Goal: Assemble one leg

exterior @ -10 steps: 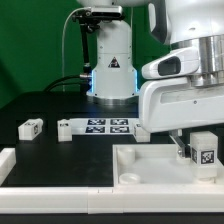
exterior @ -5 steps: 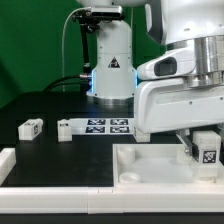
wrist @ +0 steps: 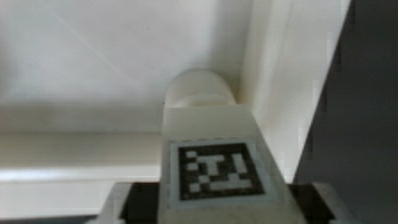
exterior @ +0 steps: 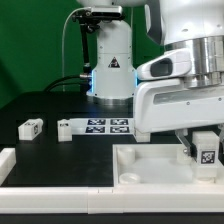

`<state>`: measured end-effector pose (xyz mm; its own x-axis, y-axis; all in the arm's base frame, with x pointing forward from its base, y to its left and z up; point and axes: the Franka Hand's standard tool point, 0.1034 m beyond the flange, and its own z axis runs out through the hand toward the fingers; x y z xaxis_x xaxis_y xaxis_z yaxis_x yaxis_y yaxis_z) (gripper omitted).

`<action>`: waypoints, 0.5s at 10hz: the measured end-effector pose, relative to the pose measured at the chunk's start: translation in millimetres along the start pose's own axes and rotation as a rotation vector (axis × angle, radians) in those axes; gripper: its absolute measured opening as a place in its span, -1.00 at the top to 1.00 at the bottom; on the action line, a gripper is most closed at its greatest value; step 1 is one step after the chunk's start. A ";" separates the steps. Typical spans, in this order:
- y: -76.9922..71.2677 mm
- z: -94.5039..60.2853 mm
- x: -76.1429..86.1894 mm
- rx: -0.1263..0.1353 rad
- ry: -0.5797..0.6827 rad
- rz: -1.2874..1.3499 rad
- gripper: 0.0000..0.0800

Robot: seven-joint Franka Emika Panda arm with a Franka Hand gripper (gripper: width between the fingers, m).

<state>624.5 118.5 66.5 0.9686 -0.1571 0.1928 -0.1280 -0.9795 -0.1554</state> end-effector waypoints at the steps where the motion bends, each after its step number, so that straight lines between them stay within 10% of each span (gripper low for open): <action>1: 1.8 0.2 0.1 0.008 0.012 0.178 0.27; 5: 5.5 0.4 -1.1 0.034 0.030 0.607 0.27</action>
Offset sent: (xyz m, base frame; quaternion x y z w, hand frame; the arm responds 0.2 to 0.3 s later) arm -0.0068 -0.0059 -0.0118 -0.0034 0.0108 0.3498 0.9367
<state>622.8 113.3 65.0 0.7180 -0.6905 0.0876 -0.6483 -0.7093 -0.2768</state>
